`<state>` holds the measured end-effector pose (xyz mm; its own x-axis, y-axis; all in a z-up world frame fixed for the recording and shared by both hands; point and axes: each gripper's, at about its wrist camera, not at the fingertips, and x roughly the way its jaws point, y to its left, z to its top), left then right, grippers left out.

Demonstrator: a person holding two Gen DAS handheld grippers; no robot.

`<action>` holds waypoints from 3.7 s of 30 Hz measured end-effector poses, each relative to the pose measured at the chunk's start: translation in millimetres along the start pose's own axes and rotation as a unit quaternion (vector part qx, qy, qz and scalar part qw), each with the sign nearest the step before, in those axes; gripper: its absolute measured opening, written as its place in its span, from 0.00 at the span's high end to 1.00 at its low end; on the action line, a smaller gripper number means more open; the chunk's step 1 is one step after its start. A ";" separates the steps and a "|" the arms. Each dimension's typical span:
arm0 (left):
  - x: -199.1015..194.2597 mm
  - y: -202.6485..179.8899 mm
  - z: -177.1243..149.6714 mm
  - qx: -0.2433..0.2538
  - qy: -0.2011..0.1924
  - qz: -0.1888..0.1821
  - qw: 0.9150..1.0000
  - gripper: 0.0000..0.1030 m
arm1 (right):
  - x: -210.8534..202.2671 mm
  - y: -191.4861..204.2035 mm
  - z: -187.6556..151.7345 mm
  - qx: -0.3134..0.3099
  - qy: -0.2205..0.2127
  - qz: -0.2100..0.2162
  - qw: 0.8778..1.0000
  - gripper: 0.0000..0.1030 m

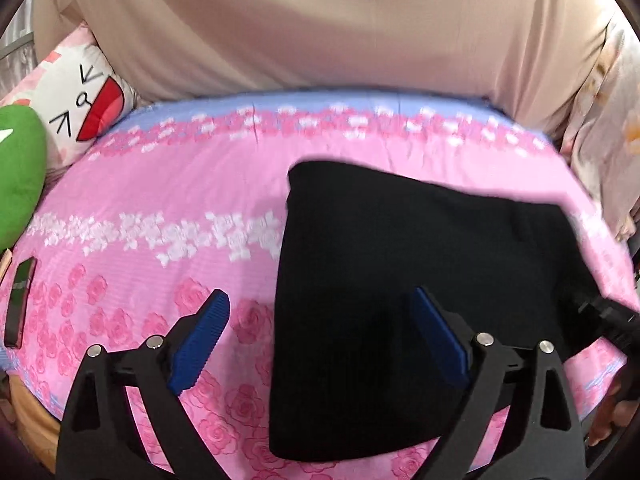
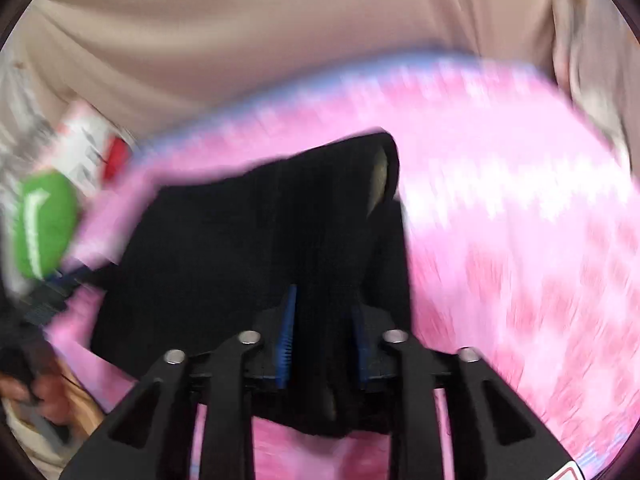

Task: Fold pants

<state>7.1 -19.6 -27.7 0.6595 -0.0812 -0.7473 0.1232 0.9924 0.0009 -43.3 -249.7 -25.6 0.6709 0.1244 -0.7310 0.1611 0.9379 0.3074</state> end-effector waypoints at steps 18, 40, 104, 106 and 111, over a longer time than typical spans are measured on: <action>19.7 31.7 -17.2 -0.026 0.051 -0.047 0.997 0.07 | 0.3 54.6 60.8 -0.013 -0.031 0.041 0.999 0.87; 34.0 46.3 -28.7 -0.042 0.055 -0.070 0.995 0.04 | 161.6 213.7 100.0 -0.185 0.096 0.095 0.973 0.96; 9.7 24.8 -49.7 -0.002 0.042 0.032 0.999 0.04 | 49.3 25.2 49.5 -0.004 -0.016 0.011 1.000 0.84; 9.4 24.9 -50.0 0.002 0.041 0.032 0.999 0.04 | 20.5 39.4 45.9 -0.006 -0.054 0.044 0.998 0.78; 12.2 26.7 -48.8 -0.001 0.044 0.021 0.999 0.04 | 45.1 52.3 16.5 -0.054 -0.012 -0.007 0.998 0.84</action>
<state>-17.7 10.5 -69.2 0.5970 -0.0320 -0.8016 0.0955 0.9949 0.0314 7.3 -200.4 -32.5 0.6863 0.1044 -0.7197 0.0919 0.9693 0.2282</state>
